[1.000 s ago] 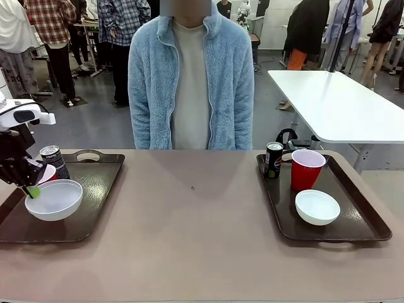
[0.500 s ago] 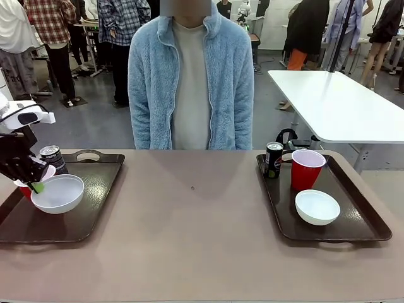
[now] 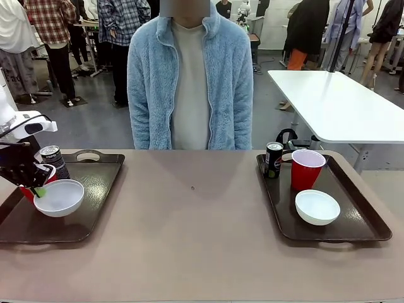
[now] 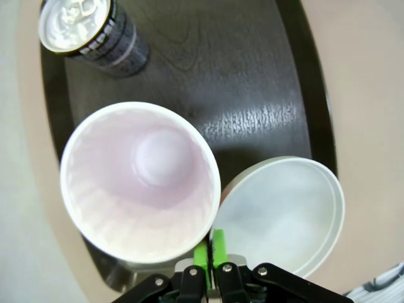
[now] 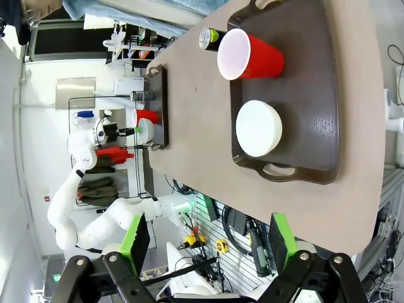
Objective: Prepare tableware on both trays.
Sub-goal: Pick up a Picnic Bowl from the table and place it on a Handle tray.
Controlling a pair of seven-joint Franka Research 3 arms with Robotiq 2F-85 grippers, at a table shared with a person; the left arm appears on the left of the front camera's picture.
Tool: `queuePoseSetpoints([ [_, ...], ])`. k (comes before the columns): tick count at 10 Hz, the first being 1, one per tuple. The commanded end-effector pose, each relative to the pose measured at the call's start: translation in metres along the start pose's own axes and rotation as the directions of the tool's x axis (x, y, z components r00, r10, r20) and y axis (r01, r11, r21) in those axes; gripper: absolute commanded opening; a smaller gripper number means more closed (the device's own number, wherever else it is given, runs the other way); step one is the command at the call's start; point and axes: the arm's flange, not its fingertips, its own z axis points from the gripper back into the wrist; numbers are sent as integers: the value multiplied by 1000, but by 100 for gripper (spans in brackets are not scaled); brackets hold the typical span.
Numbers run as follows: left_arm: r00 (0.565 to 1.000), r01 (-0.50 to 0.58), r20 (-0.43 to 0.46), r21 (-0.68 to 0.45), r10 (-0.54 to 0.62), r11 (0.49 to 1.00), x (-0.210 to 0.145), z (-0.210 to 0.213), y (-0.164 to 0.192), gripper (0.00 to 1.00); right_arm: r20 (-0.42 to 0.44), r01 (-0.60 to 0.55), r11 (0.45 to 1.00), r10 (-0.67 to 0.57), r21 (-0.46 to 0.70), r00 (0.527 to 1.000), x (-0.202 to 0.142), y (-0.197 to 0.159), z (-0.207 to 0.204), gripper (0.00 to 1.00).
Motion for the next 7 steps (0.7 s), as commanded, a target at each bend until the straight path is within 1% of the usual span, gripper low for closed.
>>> queuePoseSetpoints([
  [1, 1000, -9, 0, 50, 9, 999, -34, -25, -5, 4, 2, 0, 1000, 0, -2, 1000, 0, 0, 1, 99],
  [6, 999, 10, -32, 56, -8, 998, -38, -38, -13, 4, 2, 0, 1000, 0, -2, 1000, 0, 0, 1, 99],
  [7, 999, 8, -48, 56, -5, 998, -39, -39, -14, 20, 2, 0, 1000, 0, -2, 1000, 0, 0, 1, 99],
])
